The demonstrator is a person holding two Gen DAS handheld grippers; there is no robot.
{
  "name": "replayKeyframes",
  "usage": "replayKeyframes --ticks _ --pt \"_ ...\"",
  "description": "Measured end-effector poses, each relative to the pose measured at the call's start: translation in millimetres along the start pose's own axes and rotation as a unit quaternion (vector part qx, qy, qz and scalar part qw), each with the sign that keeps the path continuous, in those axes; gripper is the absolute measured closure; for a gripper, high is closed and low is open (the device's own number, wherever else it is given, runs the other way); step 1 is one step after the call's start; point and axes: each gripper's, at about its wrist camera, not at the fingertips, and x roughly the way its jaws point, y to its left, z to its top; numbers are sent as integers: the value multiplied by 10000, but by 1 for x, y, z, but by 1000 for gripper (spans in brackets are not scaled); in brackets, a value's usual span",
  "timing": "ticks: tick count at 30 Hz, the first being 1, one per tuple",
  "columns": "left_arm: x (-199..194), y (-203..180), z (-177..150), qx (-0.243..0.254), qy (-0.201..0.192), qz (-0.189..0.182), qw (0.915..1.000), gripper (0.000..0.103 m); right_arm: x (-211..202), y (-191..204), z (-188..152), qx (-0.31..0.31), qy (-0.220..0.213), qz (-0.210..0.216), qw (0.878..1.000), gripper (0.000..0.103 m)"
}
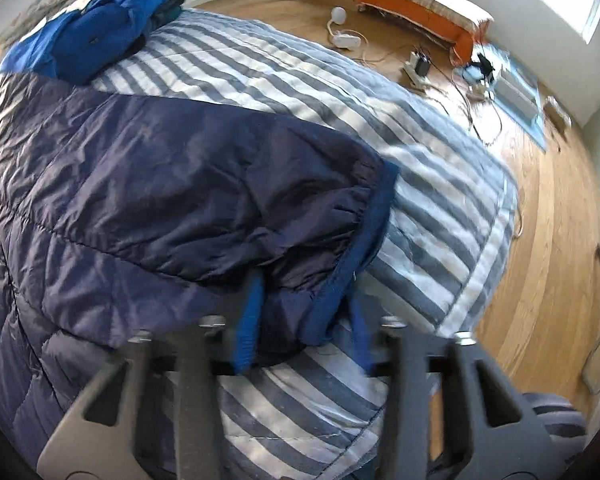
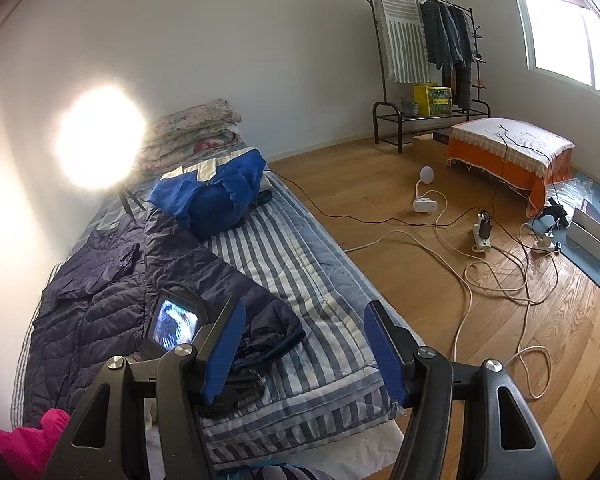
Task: Fold large clothes
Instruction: 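Lift the sleeve with the left tool and lay it across the jacket body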
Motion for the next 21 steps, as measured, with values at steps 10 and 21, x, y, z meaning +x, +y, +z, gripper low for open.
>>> replayKeyframes --ticks 10,21 --pt "-73 52 4 -754 -731 -869 9907 95 1 27 0 -171 3 88 9998 39" --pt "-163 184 -12 -1635 -1585 -782 9706 95 22 94 5 -544 91 432 9975 39"
